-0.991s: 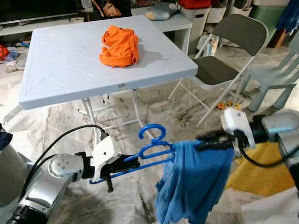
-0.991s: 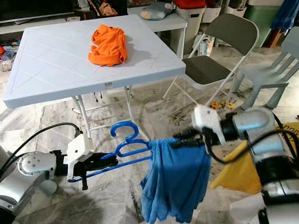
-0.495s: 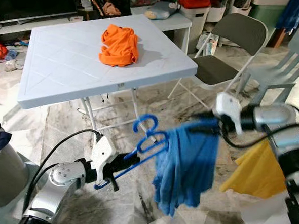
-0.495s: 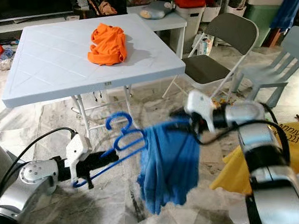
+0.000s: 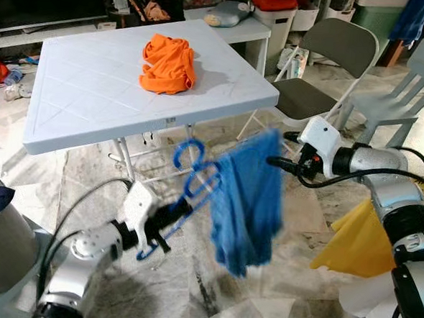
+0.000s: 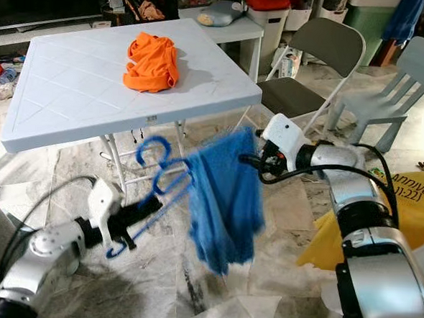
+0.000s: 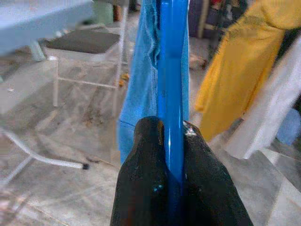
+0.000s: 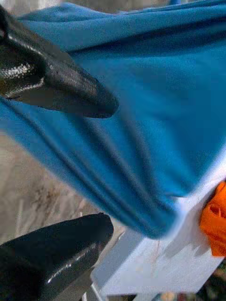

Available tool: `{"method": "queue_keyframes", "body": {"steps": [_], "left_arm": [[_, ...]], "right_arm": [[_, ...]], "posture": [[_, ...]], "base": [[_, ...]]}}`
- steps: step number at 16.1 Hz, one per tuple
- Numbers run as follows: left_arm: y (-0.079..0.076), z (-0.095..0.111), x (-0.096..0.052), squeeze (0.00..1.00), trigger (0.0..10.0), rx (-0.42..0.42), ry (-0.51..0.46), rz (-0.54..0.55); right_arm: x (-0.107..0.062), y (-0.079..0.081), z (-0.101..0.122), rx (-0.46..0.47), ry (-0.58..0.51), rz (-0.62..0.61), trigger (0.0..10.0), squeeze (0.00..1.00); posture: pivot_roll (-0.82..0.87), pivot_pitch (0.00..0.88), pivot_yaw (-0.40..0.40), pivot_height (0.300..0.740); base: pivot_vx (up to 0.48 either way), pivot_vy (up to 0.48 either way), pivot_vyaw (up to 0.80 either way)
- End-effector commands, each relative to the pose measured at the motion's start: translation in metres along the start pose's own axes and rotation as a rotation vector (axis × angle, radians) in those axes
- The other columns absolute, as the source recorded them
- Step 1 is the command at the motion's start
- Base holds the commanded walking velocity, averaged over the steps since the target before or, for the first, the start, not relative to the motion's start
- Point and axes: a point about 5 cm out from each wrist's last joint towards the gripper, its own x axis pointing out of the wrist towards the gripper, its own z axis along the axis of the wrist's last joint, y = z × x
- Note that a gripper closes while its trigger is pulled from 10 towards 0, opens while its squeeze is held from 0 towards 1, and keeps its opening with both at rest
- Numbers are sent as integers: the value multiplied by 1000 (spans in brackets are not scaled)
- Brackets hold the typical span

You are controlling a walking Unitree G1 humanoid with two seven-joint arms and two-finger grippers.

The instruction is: Hang hanger

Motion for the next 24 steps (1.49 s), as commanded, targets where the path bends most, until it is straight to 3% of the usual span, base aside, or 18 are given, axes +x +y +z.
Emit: {"method": "queue_keyframes", "body": {"steps": [1, 4, 7, 12, 13, 14, 15, 16, 17, 24], "left_arm": [[5, 9, 2, 0, 0, 2, -41, 17], [9, 13, 5, 0, 0, -13, -64, 39], [7, 18, 7, 0, 0, -9, -69, -9], [1, 28, 13, 0, 0, 11, -80, -85], [-1, 28, 14, 0, 0, 13, -78, -101], [-2, 28, 14, 0, 0, 15, -78, -106], [-3, 29, 14, 0, 0, 15, -79, -110], [-3, 30, 14, 0, 0, 15, -80, -114], [-3, 31, 14, 0, 0, 16, -81, -116], [1, 35, 14, 0, 0, 23, -86, -106]], "right_arm": [[1, -4, 4, 1, -12, -41, 10000, 1000], [6, 4, -4, 85, -13, -32, 10000, 1000], [13, 35, -17, 196, -27, 160, 10000, 1000], [36, 52, -18, 452, -107, 42, 10000, 1000], [40, 53, -17, 547, -119, 1, 10000, 0], [42, 54, -18, 565, -118, -5, 10000, 0], [42, 55, -18, 576, -119, -5, 9020, 0], [43, 57, -17, 591, -128, 3, 5608, 0], [44, 57, -16, 594, -130, 5, 235, 0], [50, 73, -14, 624, -134, 91, 0, 0]], "posture": [[-81, 0, 20, 740], [-83, 0, 23, 740], [-80, 0, 31, 740], [-79, 0, 42, 740], [-77, 0, 44, 740], [-75, 0, 46, 740], [-73, 0, 47, 740], [-73, 0, 46, 740], [-72, 0, 45, 740], [-66, 0, 41, 740]], "base": [[0, 0, 0], [0, 0, 0], [0, 0, 0], [0, 0, 0], [0, 0, 0], [0, 0, 0], [0, 0, 0], [0, 0, 0], [0, 0, 0], [0, 0, 0]]}}
